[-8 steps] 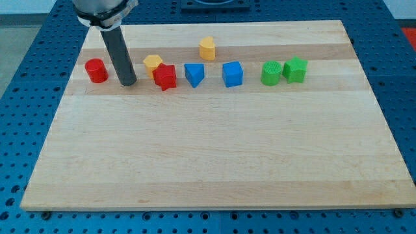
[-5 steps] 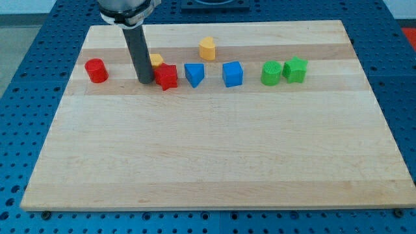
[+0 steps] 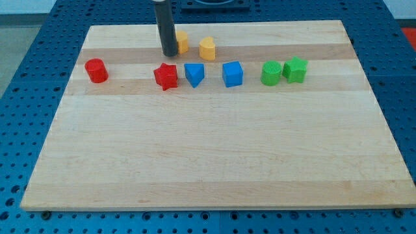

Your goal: Push the yellow hexagon to the top of the yellow heart

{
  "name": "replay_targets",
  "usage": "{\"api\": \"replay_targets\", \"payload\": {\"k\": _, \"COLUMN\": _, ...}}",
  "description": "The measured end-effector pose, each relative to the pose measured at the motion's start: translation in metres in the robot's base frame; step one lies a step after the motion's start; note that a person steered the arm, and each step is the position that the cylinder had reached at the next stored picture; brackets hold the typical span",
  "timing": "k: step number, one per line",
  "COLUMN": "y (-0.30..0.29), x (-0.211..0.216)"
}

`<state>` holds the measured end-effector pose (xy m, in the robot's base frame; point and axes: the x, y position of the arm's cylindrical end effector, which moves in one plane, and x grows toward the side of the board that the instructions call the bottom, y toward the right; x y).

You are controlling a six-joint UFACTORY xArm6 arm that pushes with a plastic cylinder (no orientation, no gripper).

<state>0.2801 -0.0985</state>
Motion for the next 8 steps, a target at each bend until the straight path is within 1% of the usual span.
{"api": "replay_targets", "payload": {"k": 1, "y": 0.000, "x": -0.015}}
{"api": "replay_targets", "payload": {"k": 2, "y": -0.022, "x": -0.036}}
{"api": "replay_targets", "payload": {"k": 4, "y": -0.029, "x": -0.044}}
{"api": "replay_targets", "payload": {"k": 7, "y": 0.051, "x": -0.045}}
{"api": "replay_targets", "payload": {"k": 8, "y": 0.058, "x": -0.045}}
